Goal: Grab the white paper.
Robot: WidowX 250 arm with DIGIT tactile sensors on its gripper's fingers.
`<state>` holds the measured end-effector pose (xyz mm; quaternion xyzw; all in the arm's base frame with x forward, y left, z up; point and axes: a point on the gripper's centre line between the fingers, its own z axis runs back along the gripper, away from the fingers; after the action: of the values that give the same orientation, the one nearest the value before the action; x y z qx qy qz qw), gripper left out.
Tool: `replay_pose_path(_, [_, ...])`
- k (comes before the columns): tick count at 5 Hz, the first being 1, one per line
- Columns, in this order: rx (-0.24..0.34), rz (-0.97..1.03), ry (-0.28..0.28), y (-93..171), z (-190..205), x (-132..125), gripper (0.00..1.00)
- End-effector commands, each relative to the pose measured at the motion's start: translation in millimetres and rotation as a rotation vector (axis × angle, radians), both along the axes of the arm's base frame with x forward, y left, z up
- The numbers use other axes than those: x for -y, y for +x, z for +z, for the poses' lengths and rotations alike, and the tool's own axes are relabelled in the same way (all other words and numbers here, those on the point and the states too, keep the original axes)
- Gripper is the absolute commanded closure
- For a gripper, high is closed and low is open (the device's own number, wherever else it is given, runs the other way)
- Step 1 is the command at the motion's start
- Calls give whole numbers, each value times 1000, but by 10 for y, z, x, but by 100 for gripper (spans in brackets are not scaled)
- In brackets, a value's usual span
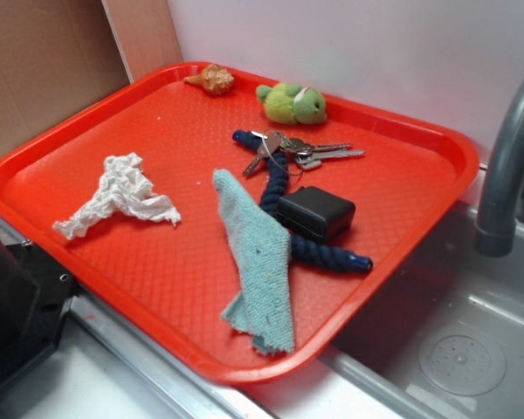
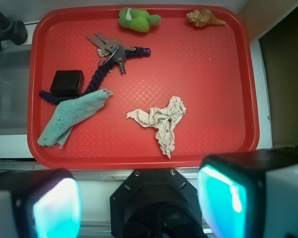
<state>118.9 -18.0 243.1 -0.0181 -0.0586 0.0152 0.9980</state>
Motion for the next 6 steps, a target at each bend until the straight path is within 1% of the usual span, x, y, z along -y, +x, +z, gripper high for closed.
replay_pose_path(1, [0, 0, 0, 0, 0, 0, 0])
replay_pose_path(2, [7, 78, 64, 114, -500, -238, 0])
replay_pose_path(3, [13, 295, 53, 150, -991, -374, 0])
replay_pose_path(4, [-33, 481, 61, 326, -1457, -412, 0])
replay_pose_path(5, [-121, 491, 69, 538, -1869, -423, 0])
replay_pose_path(6, [-145, 483, 56, 352, -2198, -416, 0])
